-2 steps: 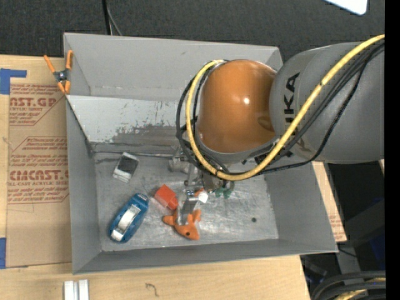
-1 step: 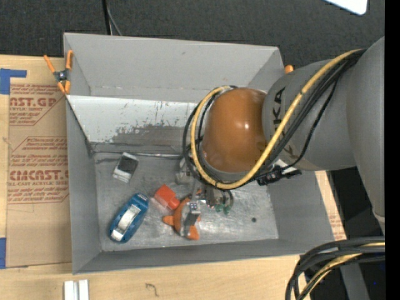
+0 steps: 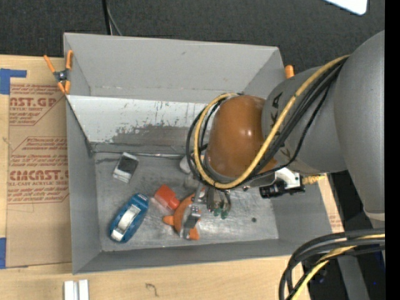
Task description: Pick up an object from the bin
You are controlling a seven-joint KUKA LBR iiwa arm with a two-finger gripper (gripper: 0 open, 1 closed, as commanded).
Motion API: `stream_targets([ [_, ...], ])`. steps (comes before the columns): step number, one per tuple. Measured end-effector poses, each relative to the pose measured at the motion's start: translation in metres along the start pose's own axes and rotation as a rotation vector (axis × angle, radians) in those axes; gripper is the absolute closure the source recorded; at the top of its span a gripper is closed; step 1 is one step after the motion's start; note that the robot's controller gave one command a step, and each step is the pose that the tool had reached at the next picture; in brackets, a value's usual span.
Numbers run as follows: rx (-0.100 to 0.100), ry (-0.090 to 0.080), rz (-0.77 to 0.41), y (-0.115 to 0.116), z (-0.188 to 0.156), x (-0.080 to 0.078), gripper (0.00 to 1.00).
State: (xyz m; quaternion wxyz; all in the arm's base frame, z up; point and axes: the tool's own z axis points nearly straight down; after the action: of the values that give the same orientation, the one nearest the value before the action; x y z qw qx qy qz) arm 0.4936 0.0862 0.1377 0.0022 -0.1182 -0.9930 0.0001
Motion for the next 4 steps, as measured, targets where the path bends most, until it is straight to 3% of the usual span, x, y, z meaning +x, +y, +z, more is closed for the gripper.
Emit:
stream_targets([
  [1, -0.001, -0.004, -0.044, -0.02, 0.017, -0.021, 0.0],
  [2, -0.002, -0.004, 0.185, -0.026, 0.061, -0.002, 0.0],
  [3, -0.003, -0.011, 0.136, -0.014, 0.066, -0.004, 1.0],
  [4, -0.003, -0.011, 0.136, -0.014, 0.066, -0.004, 1.0],
])
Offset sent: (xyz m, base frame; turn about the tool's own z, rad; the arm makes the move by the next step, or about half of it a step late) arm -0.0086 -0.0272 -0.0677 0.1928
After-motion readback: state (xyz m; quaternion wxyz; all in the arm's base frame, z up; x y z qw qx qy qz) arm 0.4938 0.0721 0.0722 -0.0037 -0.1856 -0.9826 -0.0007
